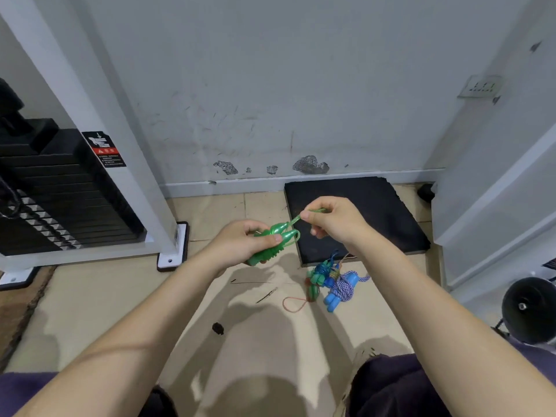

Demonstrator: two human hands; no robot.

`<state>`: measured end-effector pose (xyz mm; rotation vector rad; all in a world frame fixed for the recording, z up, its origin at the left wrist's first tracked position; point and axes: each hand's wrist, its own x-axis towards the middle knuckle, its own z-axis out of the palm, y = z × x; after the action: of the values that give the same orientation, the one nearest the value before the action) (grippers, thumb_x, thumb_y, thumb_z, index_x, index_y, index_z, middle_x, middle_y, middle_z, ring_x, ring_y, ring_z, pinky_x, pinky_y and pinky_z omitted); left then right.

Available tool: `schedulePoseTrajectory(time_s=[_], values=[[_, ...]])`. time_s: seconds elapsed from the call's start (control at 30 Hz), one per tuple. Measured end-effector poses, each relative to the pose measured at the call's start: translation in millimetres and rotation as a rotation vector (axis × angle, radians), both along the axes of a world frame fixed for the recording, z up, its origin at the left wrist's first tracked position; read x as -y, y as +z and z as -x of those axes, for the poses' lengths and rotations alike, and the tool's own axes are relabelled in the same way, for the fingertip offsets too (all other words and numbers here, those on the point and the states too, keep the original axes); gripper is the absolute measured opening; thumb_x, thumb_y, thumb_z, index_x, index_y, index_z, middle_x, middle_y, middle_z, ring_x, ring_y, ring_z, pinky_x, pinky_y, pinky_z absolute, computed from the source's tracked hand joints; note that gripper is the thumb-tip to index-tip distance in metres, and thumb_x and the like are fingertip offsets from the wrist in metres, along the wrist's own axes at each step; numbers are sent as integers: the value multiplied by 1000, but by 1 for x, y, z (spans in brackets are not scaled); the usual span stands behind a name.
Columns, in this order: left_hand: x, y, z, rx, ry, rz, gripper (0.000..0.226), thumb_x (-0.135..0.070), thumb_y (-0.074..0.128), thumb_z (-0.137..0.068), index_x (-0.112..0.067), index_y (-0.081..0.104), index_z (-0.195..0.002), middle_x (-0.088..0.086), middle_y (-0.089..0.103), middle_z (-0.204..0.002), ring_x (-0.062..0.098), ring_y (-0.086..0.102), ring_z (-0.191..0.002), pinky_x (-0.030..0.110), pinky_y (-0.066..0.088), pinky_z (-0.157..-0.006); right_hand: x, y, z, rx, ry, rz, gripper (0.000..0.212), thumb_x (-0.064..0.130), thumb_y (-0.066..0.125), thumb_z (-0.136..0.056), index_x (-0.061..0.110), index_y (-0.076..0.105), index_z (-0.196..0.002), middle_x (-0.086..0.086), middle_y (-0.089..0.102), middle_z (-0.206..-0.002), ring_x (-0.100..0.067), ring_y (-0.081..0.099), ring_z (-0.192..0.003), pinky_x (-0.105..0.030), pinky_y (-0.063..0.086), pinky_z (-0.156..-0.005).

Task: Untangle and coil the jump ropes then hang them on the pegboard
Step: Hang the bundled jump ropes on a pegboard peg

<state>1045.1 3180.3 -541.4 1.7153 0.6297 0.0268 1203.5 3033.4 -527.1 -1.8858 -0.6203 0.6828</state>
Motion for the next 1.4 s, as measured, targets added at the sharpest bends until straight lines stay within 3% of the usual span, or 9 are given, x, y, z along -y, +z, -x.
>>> schedulePoseTrajectory(time_s=[0.4,0.5,0.6,0.67,0.83,1.0,1.17,1.3,1.4], values=[[32,-234,-148,-220,47,93,38,-41,73,-84,-4,69,-79,6,64,-65,20,56,-61,32,50,-61,41,-248,-108,-420,-568,96,12,8,71,-87,8,59,-85,-6,58,-67,-15,52,-50,-24,45,-48],[32,-288,-170,-255,154,142,48,-62,69,-73,-14,72,-77,0,69,-71,15,59,-67,31,47,-68,41,-310,-115,-484,-537,156,15,11,72,-86,9,58,-91,-9,60,-74,-18,54,-59,-30,49,-56],[39,-323,-177,-309,158,358,36,-52,66,-87,-18,72,-95,-2,75,-88,16,69,-83,35,55,-82,33,-354,-112,-530,-484,177,18,16,70,-89,9,54,-90,-4,52,-71,-18,50,-61,-30,47,-58],[44,-330,-178,-297,191,473,32,-42,61,-94,-13,71,-104,0,76,-86,13,73,-77,28,59,-67,25,-365,-110,-474,-451,226,22,25,69,-90,7,56,-90,-3,55,-71,-18,56,-60,-26,49,-54],[40,-320,-174,-228,264,684,35,-31,50,-101,-1,65,-113,9,75,-80,18,71,-65,28,54,-51,11,-359,-108,-460,-411,198,22,32,69,-91,12,63,-82,5,59,-59,-4,54,-48,-19,43,-46],[31,-285,-160,-178,268,603,31,-34,53,-99,-4,61,-108,8,69,-84,12,68,-62,22,51,-49,5,-324,-96,-776,-459,-120,24,24,76,-85,13,59,-99,-7,67,-97,-21,66,-84,-31,54,-66],[8,-225,-123,-56,300,613,30,-34,63,-93,-8,61,-108,9,73,-109,22,72,-89,30,56,-70,-11,-246,-71,-733,-350,-242,46,27,80,-77,10,57,-113,-7,73,-101,-22,69,-92,-48,51,-92],[4,-171,-83,91,420,796,34,-31,61,-94,-5,63,-116,10,70,-115,22,70,-102,33,56,-88,-9,-185,-39,-570,-312,-156,55,47,81,-73,20,57,-115,-3,71,-109,-17,68,-99,-37,51,-83],[17,-137,-58,139,256,757,40,-34,57,-97,-3,64,-122,18,66,-123,29,65,-114,43,51,-98,-9,-153,-6,-456,-297,-135,69,66,84,-53,21,58,-98,-1,65,-85,-20,63,-83,-40,46,-74]])
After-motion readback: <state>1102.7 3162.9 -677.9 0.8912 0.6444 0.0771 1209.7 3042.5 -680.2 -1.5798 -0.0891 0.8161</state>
